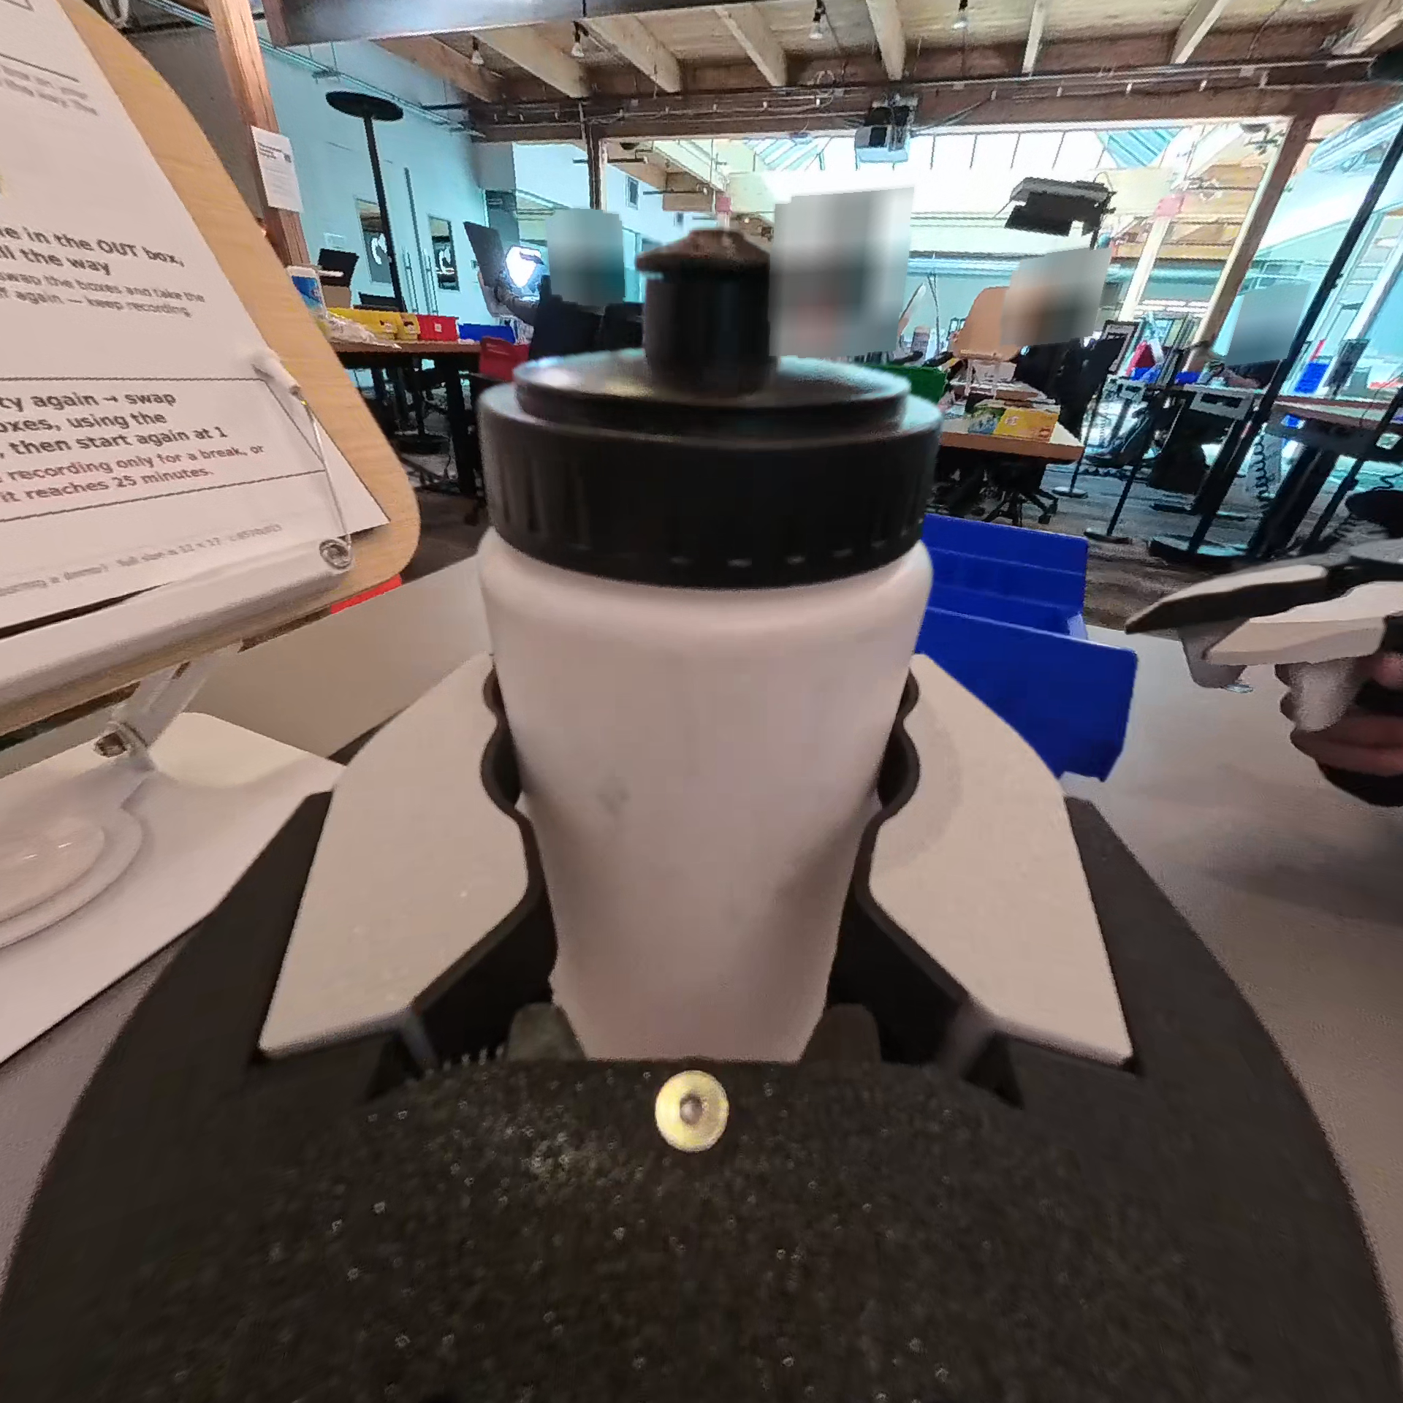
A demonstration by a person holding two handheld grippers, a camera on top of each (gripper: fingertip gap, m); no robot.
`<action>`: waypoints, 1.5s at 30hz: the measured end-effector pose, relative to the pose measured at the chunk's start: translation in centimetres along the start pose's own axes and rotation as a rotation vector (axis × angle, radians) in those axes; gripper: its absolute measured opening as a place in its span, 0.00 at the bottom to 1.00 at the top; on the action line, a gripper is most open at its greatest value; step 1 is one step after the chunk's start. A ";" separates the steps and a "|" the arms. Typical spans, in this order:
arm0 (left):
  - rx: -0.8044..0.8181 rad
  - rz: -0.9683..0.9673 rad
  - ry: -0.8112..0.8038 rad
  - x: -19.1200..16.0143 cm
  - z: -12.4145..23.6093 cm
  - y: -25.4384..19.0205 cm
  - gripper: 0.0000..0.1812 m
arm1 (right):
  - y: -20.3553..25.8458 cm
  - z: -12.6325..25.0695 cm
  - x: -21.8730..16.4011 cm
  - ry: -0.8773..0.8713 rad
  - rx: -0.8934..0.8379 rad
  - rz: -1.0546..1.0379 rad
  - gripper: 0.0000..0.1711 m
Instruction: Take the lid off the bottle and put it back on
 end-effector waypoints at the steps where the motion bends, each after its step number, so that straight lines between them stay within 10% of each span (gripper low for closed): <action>1: -0.005 -0.002 -0.002 0.0 0.1 -0.1 0.52 | 0.6 -0.3 0.4 0.010 0.025 0.011 0.31; 15: -0.017 -0.030 0.042 -0.2 0.0 -0.8 0.52 | 14.1 -14.1 16.8 0.485 0.494 0.547 0.51; 23: -0.005 -0.032 0.050 -0.2 0.1 -0.8 0.52 | 18.5 -20.8 14.0 0.902 0.510 0.702 0.53; 45: 0.023 -0.055 0.068 -0.4 0.0 -0.3 0.48 | 18.7 -22.5 12.6 1.158 0.631 0.906 0.41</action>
Point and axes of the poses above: each gripper's, where its closed fingertips meet, z back along the fingers, x out of its top, y = z × x across the jaws, the point moved 4 cm from there along z, back along the fingers, and after that the axes turned 8 degrees about -y, right-handed, at the moved point
